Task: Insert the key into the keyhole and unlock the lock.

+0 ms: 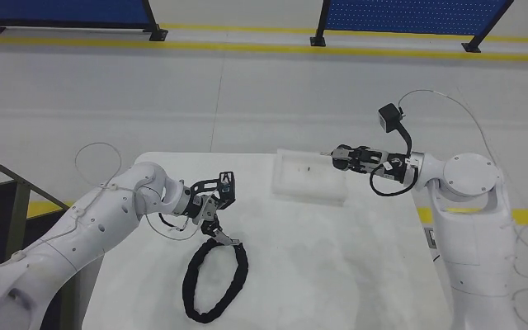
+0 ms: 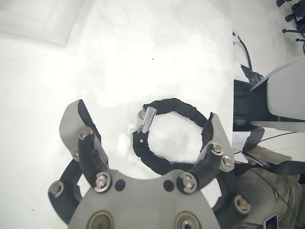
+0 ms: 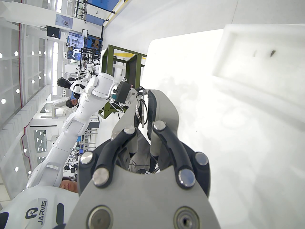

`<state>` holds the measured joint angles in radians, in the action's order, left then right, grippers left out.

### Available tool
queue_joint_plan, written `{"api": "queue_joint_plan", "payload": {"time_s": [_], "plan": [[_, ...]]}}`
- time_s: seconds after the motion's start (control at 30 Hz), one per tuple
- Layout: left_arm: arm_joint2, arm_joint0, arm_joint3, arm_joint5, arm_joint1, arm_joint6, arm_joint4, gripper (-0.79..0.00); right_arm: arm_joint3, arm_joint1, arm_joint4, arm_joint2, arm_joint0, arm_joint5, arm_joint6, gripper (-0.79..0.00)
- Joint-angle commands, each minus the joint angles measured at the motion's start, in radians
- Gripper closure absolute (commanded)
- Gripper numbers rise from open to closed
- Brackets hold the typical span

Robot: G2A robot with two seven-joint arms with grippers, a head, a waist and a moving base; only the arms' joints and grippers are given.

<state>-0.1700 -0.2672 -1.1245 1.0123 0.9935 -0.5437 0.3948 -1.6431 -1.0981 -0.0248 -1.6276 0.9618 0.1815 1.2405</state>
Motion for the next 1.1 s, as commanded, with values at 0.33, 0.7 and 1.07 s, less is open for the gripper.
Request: {"api": "queue_joint_plan", "payload": {"time_s": [0.33, 0.7, 1.07], "plan": [[-0.006, -0.046, -0.017, 0.000, -0.007, 0.083, 0.072, -0.785, 0.000, 0.000, 0.000, 0.000, 0.000, 0.000, 0.000, 0.000], [-0.004, -0.133, 0.051, 0.000, -0.065, 0.780, 0.628, -0.785, 0.000, 0.000, 0.000, 0.000, 0.000, 0.000, 0.000, 0.000], [0.000, -0.176, 0.165, -0.071, -0.048, 1.327, 1.144, -0.785, 0.000, 0.000, 0.000, 0.000, 0.000, 0.000, 0.000, 0.000]]}}
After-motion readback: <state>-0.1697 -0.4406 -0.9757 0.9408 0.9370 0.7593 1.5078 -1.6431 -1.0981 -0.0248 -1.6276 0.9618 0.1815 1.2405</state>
